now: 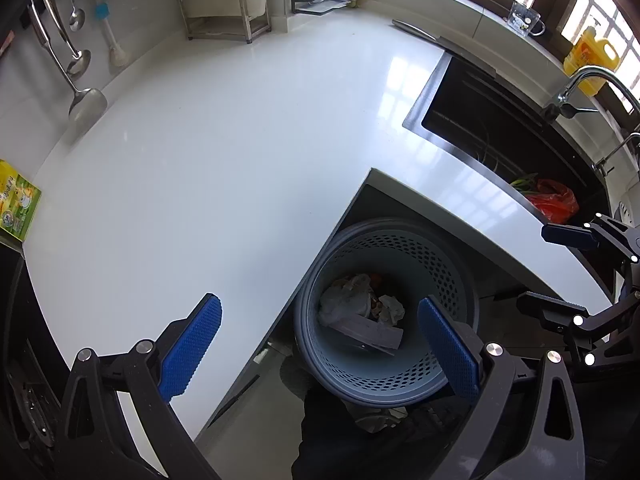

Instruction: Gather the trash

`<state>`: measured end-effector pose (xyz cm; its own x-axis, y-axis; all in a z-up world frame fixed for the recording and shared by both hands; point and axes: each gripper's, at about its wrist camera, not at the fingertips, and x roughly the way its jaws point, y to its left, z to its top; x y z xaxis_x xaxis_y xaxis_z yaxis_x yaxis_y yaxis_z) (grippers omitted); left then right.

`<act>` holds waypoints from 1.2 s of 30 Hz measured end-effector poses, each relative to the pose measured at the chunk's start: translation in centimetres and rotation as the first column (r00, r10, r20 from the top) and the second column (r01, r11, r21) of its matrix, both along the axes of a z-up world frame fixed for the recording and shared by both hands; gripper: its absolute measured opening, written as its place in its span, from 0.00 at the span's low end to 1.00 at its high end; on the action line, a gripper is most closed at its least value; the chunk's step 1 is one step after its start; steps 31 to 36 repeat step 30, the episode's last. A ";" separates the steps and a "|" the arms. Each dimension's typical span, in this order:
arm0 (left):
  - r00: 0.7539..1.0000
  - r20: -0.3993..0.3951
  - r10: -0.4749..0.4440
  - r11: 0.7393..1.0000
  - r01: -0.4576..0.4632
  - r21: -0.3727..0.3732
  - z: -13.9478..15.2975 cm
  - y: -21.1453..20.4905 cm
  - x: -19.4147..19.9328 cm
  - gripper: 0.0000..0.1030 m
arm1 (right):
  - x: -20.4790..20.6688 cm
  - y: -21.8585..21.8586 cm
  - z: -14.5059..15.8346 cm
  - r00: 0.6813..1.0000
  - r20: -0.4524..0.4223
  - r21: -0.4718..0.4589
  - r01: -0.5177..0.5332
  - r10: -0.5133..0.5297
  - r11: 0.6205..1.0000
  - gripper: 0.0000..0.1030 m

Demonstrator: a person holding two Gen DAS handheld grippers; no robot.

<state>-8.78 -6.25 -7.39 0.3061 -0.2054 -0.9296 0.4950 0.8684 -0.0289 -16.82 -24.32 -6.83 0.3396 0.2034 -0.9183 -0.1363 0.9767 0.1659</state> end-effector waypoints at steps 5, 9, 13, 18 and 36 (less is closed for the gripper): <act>1.000 0.018 0.008 1.000 -0.008 0.003 0.2 0.1 0.2 0.94 | 0.3 0.0 -0.2 1.000 -0.006 0.002 0.001 -0.001 1.000 0.78; 1.000 0.017 0.009 1.000 -0.009 0.002 0.1 0.1 0.3 0.94 | 0.5 0.0 -0.2 1.000 -0.010 0.001 0.000 0.000 1.000 0.78; 1.000 0.031 -0.002 1.000 0.001 0.008 0.2 -0.2 0.3 0.94 | 0.6 0.1 -0.3 1.000 -0.012 0.000 0.000 0.000 1.000 0.78; 1.000 0.028 0.001 1.000 -0.001 0.008 0.2 -0.3 0.4 0.94 | 0.7 0.0 -0.3 1.000 -0.012 0.000 0.001 -0.001 1.000 0.78; 1.000 0.015 -0.016 1.000 0.016 -0.004 0.1 -0.6 0.2 0.94 | 0.7 0.0 -0.4 1.000 -0.012 0.001 0.003 -0.003 1.000 0.78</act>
